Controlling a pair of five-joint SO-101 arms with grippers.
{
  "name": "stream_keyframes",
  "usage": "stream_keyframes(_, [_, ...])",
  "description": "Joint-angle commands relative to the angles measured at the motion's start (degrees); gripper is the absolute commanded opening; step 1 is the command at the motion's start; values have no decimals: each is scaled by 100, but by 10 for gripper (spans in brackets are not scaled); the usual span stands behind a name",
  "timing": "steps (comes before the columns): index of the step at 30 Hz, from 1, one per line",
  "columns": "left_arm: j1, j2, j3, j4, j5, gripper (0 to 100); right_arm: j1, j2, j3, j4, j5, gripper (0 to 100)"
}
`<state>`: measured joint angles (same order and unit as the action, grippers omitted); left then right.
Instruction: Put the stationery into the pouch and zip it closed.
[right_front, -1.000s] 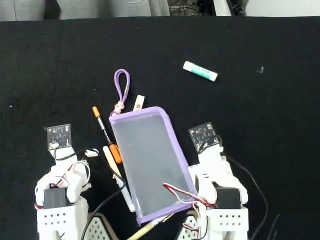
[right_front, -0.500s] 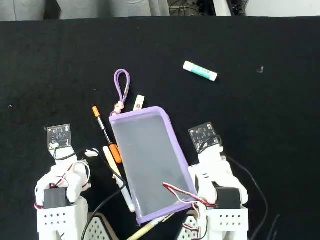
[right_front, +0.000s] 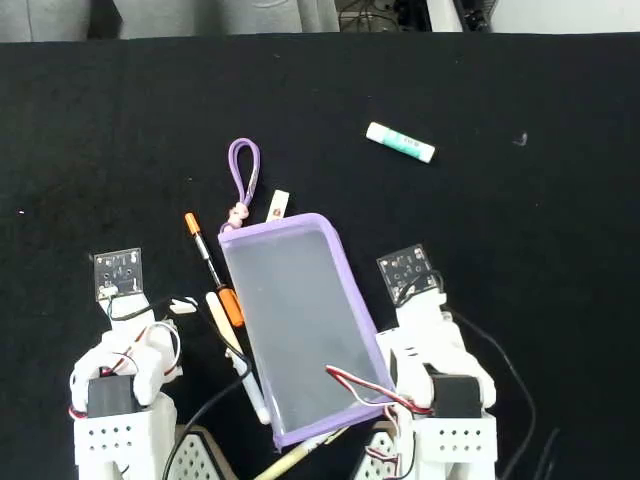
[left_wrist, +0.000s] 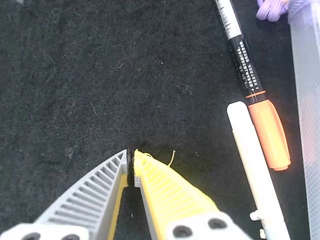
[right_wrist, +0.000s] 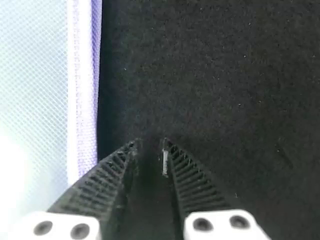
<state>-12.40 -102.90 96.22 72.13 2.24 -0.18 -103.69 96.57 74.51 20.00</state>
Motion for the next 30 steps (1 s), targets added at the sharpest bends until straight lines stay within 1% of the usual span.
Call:
stream_keyframes(1, [22,-9,127,18,-26,30,-185,-479,-13,35,0,73])
stream_keyframes(3, [22,-9,127,18,-26,30,-176,-488,-57,-18,9,74])
stream_keyframes(8, [22,-9,127,18,-26,30,-44,-470,-136,-941,53,74])
stream_keyframes(10, [22,-9,127,18,-26,30,35,-470,-259,-1064,431,74])
stream_keyframes(12, [22,-9,127,18,-26,30,35,-470,-444,-1090,976,74])
stream_keyframes(14, [22,-9,127,18,-26,30,35,-479,-681,-1081,1213,72])
stream_keyframes(21, [22,-9,127,18,-26,30,62,-444,-1842,-1073,440,74])
stream_keyframes(27, [57,-9,127,18,-26,30,62,-426,-2686,-1064,360,75])
stream_keyframes(30, [110,-9,127,18,-26,30,62,-163,-2993,-1064,281,76])
